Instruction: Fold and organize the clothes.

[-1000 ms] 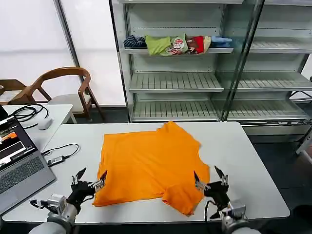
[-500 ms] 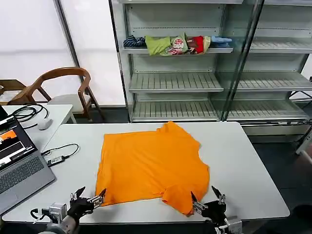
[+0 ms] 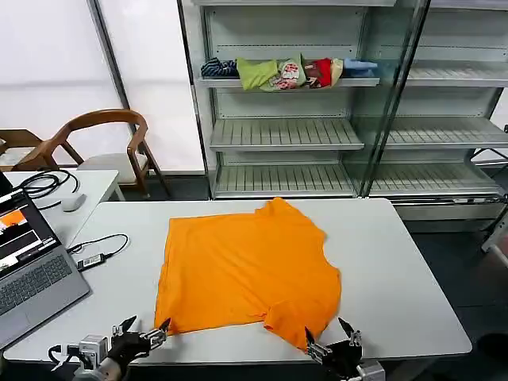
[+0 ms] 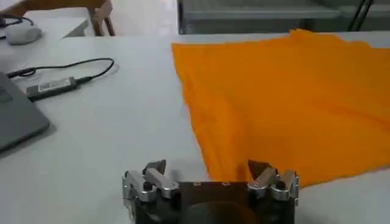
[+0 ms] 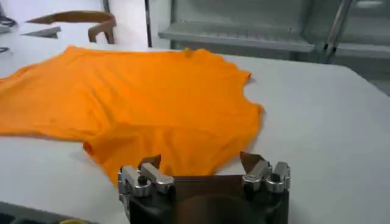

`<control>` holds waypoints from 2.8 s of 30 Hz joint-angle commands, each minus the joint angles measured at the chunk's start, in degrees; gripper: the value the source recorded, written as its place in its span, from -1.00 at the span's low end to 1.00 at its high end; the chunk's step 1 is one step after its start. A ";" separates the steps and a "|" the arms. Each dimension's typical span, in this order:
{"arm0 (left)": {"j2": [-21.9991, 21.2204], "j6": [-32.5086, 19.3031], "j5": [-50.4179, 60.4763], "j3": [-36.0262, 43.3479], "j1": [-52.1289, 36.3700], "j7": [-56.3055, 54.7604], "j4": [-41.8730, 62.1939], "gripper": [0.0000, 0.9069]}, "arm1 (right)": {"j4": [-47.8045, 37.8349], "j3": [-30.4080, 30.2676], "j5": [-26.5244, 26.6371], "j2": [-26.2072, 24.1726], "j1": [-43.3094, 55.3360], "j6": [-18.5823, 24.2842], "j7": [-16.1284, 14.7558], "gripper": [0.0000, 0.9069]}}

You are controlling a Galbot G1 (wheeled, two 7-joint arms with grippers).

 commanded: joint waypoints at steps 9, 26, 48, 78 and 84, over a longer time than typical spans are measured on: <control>0.45 1.13 -0.85 -0.58 0.84 0.58 0.13 1.00 | -0.56 -1.53 -1.48 0.37 0.21 -1.06 0.57 1.00; 0.37 0.82 0.53 0.82 1.39 2.40 0.86 -0.96 | -0.76 -2.28 1.19 0.38 0.40 -2.91 0.62 -1.00; 0.30 -1.36 0.37 1.25 -1.00 5.29 1.84 -0.96 | 0.00 -0.79 2.05 0.07 1.44 0.22 -1.18 -1.00; 1.78 -5.46 -7.48 3.61 -23.40 9.60 14.34 -0.96 | -11.40 0.26 10.28 0.71 25.23 -0.66 -2.66 -1.00; 1.55 -5.91 -7.41 5.25 -26.29 10.55 18.16 -0.96 | -15.71 -0.72 9.35 2.15 28.00 -0.12 -3.20 -1.00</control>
